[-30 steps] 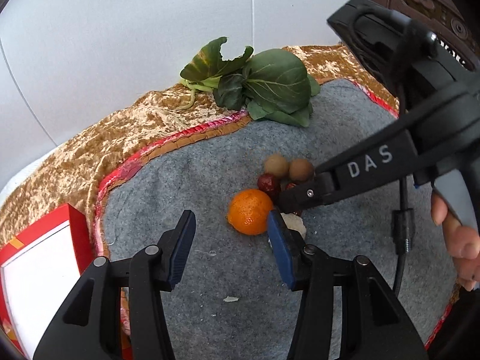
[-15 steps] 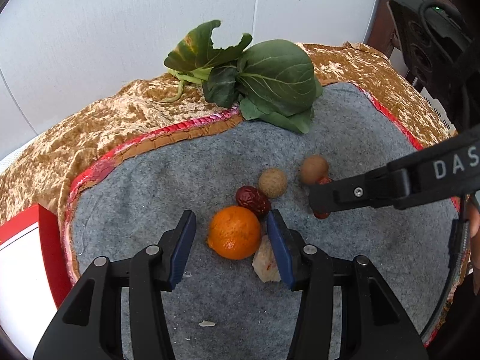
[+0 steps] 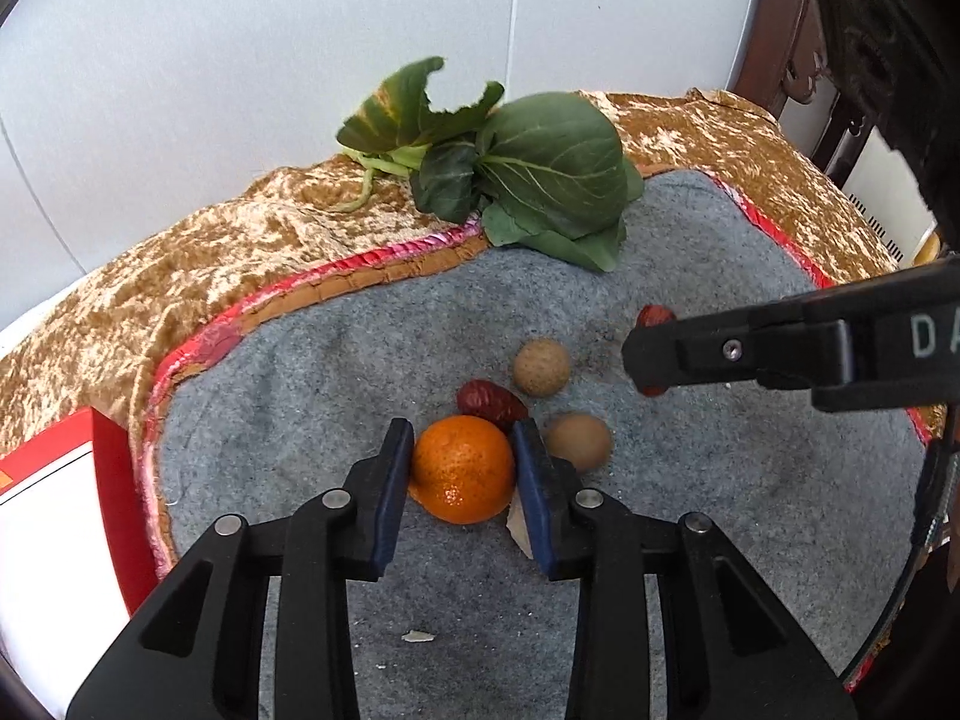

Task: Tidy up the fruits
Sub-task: 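Grasp a mandarin with the left tool while the right tool grasps a red date, then carry the mandarin and red date over the white tray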

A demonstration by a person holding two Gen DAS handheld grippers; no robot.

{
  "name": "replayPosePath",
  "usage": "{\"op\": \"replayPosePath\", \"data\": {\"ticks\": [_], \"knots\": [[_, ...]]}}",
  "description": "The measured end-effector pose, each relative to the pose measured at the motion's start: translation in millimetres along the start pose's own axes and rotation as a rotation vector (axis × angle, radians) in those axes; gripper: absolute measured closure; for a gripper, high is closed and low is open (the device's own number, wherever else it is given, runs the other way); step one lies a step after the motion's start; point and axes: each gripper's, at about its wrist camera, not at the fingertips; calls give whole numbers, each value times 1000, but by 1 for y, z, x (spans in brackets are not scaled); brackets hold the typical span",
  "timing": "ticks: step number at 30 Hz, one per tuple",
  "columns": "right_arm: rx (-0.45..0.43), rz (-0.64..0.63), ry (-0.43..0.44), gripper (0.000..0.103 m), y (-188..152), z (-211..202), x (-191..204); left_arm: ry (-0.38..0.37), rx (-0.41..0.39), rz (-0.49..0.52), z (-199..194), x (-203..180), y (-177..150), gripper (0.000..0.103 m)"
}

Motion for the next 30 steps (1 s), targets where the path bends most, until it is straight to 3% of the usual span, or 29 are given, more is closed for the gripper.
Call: {"op": "replayPosePath", "data": {"ticks": [13, 23, 30], "knots": [[-431, -259, -174, 83, -29, -81, 74, 37, -147, -75, -67, 21, -5, 71], [-618, -353, -217, 83, -52, -118, 123, 115, -258, -150, -126, 42, -24, 71], [-656, -405, -191, 83, -66, -124, 152, 191, -290, -194, -162, 57, -49, 71]]}}
Point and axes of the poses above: each gripper's, at about its wrist camera, not at the fingertips, and z roughly the way its jaws point, x to its left, y to its top, and after that the axes turned 9 degrees about -y, right-handed
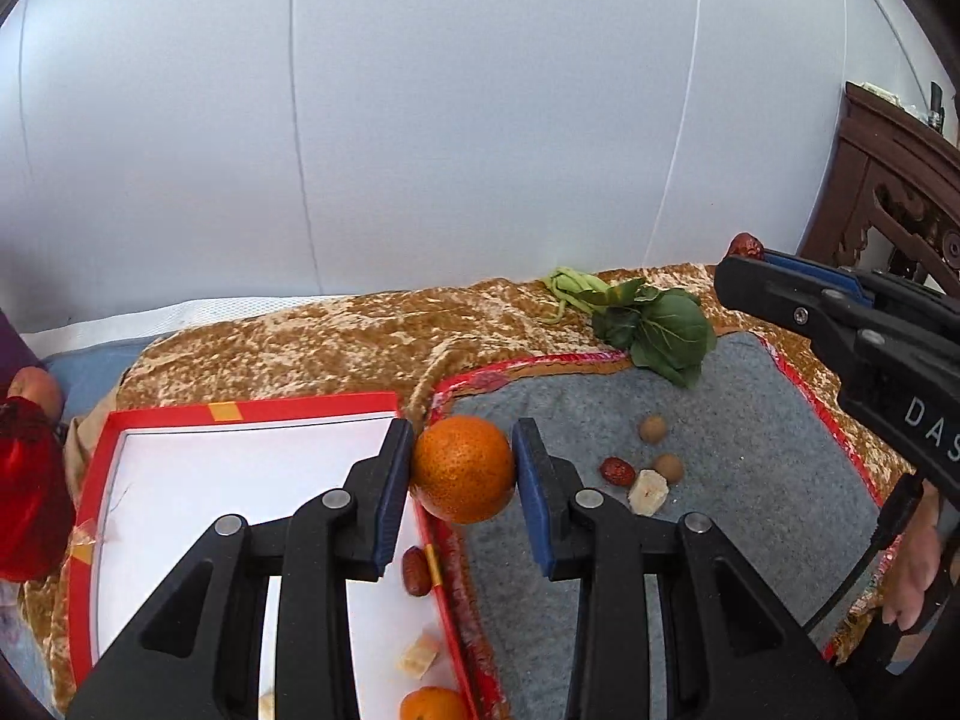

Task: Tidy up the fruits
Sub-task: 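Carry the mandarin and red date over the white tray, then lower the mandarin and red date onto the tray and open both tools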

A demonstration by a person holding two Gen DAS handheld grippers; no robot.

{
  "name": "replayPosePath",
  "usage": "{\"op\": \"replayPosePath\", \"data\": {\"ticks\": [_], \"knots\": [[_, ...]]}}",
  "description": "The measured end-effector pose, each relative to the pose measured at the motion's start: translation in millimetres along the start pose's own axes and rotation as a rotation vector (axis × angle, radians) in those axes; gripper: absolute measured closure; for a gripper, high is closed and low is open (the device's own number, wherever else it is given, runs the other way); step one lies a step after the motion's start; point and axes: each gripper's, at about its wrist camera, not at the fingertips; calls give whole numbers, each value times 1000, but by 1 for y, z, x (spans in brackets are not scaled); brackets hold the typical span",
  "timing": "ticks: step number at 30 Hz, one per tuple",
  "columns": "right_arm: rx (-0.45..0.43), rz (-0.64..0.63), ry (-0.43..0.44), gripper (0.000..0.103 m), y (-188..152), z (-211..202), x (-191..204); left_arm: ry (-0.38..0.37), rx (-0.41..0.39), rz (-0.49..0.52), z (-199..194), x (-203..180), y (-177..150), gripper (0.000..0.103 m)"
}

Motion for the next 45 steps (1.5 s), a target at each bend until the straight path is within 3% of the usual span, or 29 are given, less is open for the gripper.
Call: {"op": "replayPosePath", "data": {"ticks": [7, 11, 16, 22, 31, 39, 45], "knots": [[-42, -50, 51, 83, 1, -14, 41, 110, -5, -50, -36, 27, -18, 71], [-53, -92, 85, 83, -3, -19, 68, 137, 4, -120, -50, 47, -30, 71], [-59, -157, 108, 83, -15, -23, 100, 174, 17, -136, -56, 61, -41, 71], [-40, -211, 132, 83, -28, -19, 126, 210, 97, -146, -45, 71, -52, 71], [36, -287, 159, 83, -52, -1, 156, 253, 170, -179, -36, 86, -62, 71], [215, -314, 205, 83, -77, 36, 171, 285, 262, -182, -21, 93, -71, 71], [265, -322, 219, 83, -85, 46, 174, 334, 292, -183, -18, 98, -74, 71]]}}
Point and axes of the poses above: each gripper's, at about its wrist camera, not at the fingertips, and z roughly the way its jaws point, x to its left, y to its top, and after that the axes turned 9 degrees about -y, right-handed
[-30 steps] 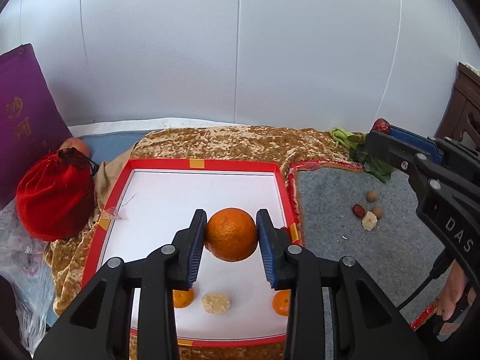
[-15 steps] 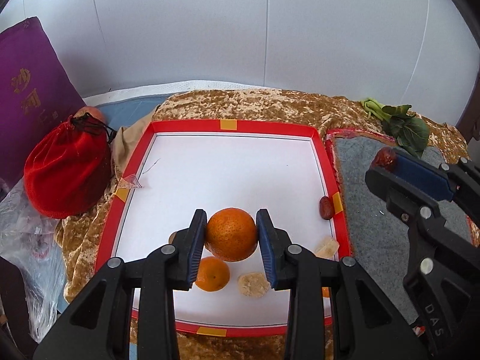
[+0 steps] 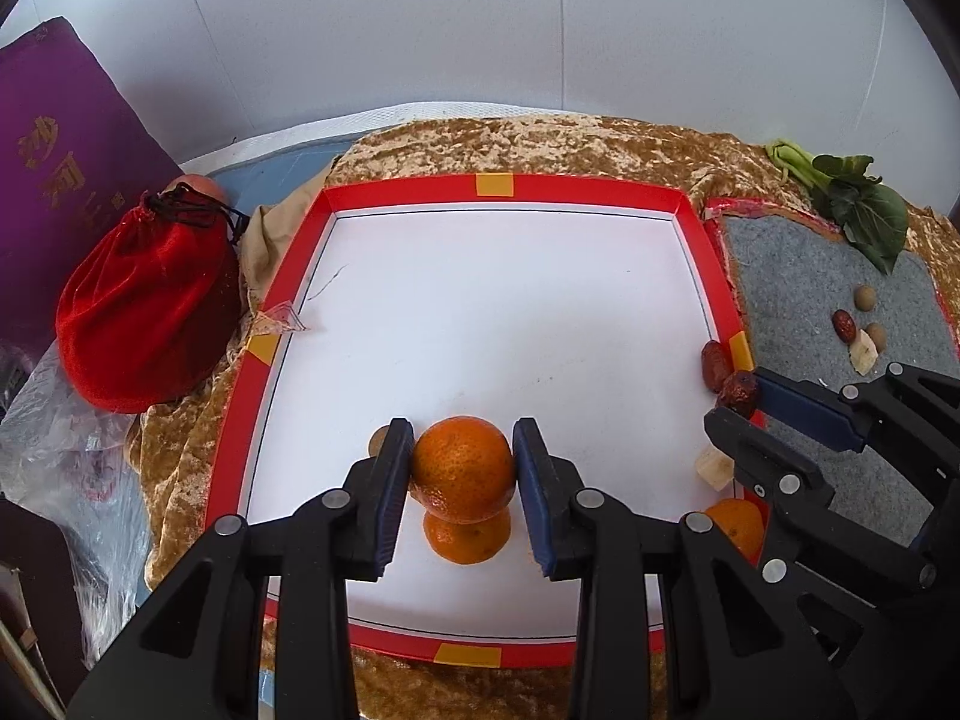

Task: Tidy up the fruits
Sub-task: 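Lower the mandarin and red date onto the tray and open both tools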

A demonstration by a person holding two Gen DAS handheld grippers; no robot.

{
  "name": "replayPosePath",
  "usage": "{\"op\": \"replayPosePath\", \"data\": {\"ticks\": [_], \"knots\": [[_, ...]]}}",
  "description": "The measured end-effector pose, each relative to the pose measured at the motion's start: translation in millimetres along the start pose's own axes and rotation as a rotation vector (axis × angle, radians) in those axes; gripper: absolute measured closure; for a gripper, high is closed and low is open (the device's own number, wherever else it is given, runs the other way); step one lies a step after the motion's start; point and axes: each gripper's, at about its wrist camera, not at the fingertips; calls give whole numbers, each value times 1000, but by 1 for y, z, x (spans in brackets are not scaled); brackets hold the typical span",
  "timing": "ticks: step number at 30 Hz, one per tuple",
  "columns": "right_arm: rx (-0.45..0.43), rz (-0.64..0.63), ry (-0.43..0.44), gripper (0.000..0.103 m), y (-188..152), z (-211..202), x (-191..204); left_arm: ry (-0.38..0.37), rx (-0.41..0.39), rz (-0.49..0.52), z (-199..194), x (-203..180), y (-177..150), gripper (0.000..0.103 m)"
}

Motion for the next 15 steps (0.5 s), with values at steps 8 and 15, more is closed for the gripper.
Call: {"op": "replayPosePath", "data": {"ticks": [8, 15], "knots": [[-8, -19, -1, 76, 3, -5, -1, 36, -24, -3, -4, 1, 3, 65], [-53, -24, -42, 74, 5, -17, -8, 47, -54, 21, -8, -6, 8, 61]]}}
Point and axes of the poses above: each gripper's, at about its wrist camera, not at the fingertips, and z roughly the way its jaws point, x to its left, y to its top, and after that the axes turned 9 degrees about -y, right-handed
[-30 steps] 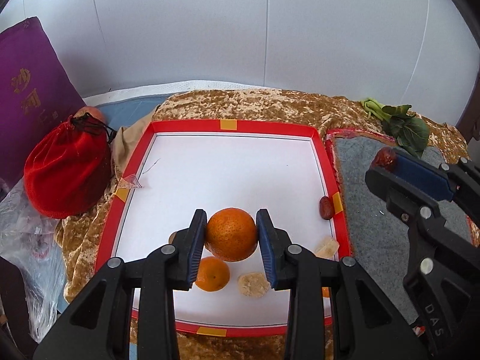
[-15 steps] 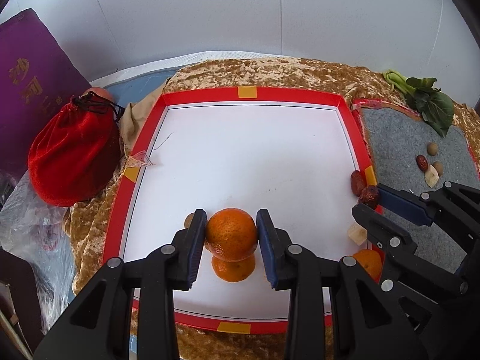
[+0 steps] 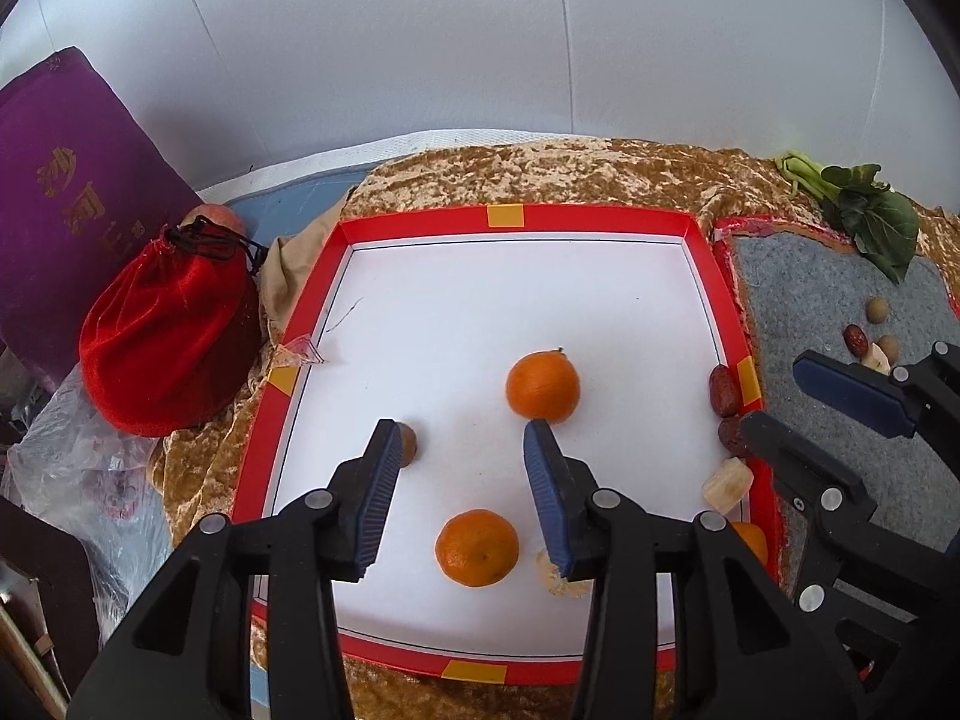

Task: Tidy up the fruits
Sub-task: 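Lower the mandarin and red date onto the tray and open both tools, then move both open tools back over the grey mat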

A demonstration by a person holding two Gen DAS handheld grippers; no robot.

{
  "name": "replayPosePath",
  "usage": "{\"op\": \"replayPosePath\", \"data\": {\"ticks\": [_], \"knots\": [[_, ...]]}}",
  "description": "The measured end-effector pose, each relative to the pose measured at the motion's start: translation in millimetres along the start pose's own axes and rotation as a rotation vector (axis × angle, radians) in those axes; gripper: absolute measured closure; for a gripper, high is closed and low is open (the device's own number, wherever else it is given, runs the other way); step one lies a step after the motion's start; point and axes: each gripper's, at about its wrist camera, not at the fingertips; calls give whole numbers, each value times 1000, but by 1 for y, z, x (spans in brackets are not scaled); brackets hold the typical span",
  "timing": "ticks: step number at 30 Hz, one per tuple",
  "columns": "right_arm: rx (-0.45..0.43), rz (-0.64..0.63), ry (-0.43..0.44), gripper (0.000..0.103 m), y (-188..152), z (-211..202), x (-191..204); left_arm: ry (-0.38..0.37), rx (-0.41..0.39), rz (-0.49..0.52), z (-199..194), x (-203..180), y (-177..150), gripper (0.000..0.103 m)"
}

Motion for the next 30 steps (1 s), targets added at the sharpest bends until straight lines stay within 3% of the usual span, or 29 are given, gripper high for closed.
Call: {"op": "replayPosePath", "data": {"ticks": [3, 7, 14, 21, 26, 30], "knots": [[-14, -11, -28, 63, 0, -4, -7, -6, -14, -2, -1, -4, 3, 56], [-9, 18, -59, 62, -1, -5, -34, -27, -51, 24, -5, -22, 10, 47], [108, 242, -59, 54, -16, 9, -148, -103, -96, 174, -4, -88, 18, 42], [267, 472, -51, 51, -67, 30, -250, -190, -104, 350, 5, -164, 18, 42], [370, 526, -31, 51, -92, 47, -267, -252, -72, 438, 20, -208, 12, 42], [395, 550, 5, 51, -99, 50, -266, -288, -45, 472, 33, -231, 9, 42]]}}
Point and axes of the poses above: each gripper's, at about its wrist camera, not at the fingertips, and z roughly the way its jaws point, x to its left, y to its top, and after that the axes turned 9 degrees about -y, right-handed
